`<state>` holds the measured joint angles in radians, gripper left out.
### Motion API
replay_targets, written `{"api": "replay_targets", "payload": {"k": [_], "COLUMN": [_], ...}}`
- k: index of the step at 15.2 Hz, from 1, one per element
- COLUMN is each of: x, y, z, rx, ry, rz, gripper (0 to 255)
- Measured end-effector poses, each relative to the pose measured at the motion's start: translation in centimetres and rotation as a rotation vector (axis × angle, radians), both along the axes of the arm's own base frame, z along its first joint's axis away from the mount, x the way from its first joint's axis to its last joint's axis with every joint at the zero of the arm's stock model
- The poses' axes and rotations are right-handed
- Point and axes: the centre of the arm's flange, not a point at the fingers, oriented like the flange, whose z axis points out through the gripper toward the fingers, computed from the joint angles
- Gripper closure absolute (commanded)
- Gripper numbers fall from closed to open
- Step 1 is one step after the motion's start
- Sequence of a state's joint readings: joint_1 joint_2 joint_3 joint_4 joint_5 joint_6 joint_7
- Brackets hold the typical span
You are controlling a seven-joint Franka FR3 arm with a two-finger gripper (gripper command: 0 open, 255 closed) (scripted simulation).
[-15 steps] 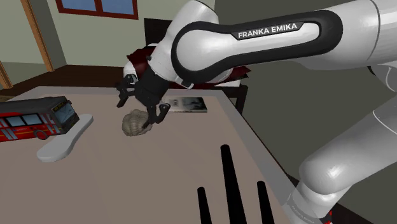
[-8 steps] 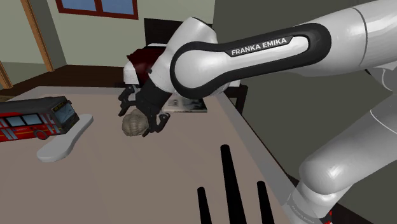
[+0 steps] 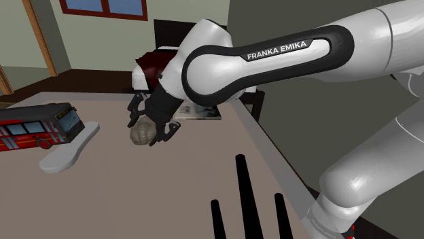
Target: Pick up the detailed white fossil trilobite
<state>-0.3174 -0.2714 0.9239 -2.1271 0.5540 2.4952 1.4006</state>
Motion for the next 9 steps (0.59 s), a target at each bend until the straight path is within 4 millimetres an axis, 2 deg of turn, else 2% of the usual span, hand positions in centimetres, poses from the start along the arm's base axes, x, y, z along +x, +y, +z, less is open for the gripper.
{"api": "replay_targets", "payload": {"k": [3,9], "x": [0.0,0.1], "y": [0.0,0.0], "z": [0.2,2.9], "rx": [0.0,-0.001], "ry": [0.001,0.002], "rz": [0.0,0.0], "gripper": [255,255]}}
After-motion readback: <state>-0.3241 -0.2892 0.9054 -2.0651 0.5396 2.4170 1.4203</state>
